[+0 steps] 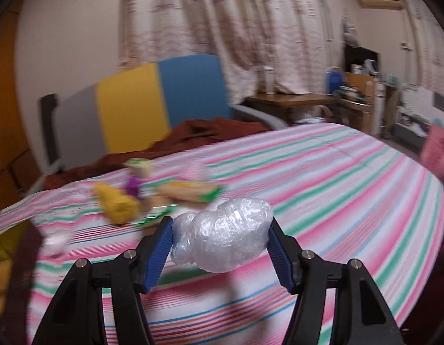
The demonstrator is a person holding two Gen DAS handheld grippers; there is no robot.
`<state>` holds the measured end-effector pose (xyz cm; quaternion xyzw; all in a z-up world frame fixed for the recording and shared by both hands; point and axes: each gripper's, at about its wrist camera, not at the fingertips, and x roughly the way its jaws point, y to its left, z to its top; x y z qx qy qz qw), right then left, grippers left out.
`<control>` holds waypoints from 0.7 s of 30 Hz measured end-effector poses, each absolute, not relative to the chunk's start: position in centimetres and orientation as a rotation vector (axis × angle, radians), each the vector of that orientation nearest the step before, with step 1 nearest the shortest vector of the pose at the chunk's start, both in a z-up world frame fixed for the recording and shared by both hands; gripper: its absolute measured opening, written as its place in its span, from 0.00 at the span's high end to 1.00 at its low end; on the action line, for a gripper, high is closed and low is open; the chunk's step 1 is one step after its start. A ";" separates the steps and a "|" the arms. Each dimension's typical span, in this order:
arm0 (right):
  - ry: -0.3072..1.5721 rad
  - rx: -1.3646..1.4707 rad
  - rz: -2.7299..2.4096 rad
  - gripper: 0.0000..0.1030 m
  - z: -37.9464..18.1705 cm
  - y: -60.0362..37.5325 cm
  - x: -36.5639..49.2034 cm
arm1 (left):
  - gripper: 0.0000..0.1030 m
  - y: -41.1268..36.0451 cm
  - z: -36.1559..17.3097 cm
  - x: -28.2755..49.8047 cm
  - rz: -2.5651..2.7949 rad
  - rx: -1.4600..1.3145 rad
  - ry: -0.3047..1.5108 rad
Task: Organize objects
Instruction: 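Carry the sponge and bubble wrap over the gold tray and release both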
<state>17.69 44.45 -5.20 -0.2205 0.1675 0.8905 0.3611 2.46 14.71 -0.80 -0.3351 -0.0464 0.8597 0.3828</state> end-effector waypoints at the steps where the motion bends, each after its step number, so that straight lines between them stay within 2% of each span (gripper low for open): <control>1: 0.427 -0.569 2.334 0.38 -4.8 43.1 17.1 | 0.46 14.1 -0.7 1.7 2.216 -0.861 -0.124; 16: 0.484 -0.717 2.750 0.38 -1.6 30.2 10.7 | 0.46 5.4 -2.3 -9.5 2.391 -1.083 -0.262; 21: 0.429 -0.786 2.841 0.38 -1.5 26.6 9.0 | 0.46 4.7 -3.6 -13.0 2.372 -1.235 -0.291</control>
